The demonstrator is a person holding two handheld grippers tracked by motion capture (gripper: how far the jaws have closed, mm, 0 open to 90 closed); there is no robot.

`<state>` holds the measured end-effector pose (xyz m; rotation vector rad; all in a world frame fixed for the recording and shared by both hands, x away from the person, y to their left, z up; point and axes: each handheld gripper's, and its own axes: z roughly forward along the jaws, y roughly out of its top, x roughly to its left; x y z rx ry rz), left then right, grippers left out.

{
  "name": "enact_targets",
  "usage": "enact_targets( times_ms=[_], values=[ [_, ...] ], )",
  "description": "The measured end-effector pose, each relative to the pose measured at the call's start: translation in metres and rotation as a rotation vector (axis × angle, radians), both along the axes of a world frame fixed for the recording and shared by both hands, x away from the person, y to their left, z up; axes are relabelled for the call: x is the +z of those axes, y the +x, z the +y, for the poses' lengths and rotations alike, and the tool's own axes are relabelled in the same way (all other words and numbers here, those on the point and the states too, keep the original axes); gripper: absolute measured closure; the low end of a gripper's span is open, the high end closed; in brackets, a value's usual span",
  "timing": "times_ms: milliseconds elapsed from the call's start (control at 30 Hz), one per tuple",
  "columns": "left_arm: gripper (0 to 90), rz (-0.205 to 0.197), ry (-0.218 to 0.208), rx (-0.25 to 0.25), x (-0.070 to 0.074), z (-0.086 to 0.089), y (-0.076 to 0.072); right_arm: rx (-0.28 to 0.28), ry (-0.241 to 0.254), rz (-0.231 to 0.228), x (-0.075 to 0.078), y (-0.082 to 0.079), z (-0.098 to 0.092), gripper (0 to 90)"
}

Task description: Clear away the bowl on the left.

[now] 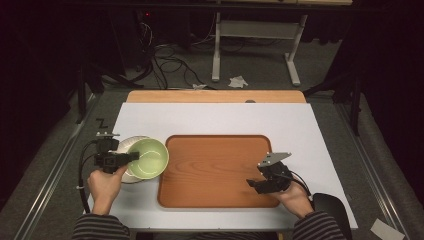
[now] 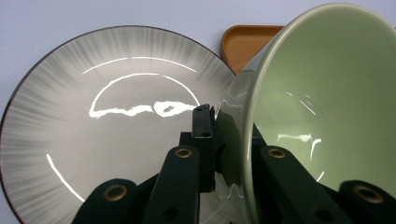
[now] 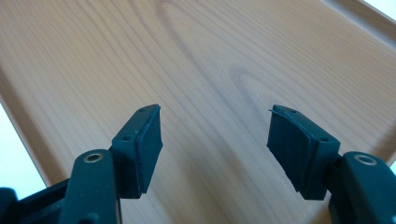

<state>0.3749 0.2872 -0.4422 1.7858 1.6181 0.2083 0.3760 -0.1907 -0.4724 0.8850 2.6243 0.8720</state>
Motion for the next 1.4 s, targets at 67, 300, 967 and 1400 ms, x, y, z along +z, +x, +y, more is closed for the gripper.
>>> enact_targets(
  times_ms=[67, 300, 967, 1400],
  values=[
    [83.2, 0.002, 0.001, -0.010, 0.000, -0.003, 0.001, -0.004, 0.003, 0.002, 0.000, 0.000, 0.000, 36.8],
    [83.2, 0.004, -0.001, -0.040, 0.001, -0.011, 0.002, -0.004, 0.000, 0.002, 0.000, 0.000, 0.000, 36.8],
    [83.2, 0.010, 0.030, -0.155, 0.006, -0.049, 0.007, 0.000, -0.004, 0.001, -0.001, 0.001, 0.000, 36.8],
    [83.2, 0.029, 0.022, -0.197, 0.006, -0.064, 0.015, -0.004, 0.001, 0.002, -0.001, 0.001, 0.000, 36.8]
  ],
)
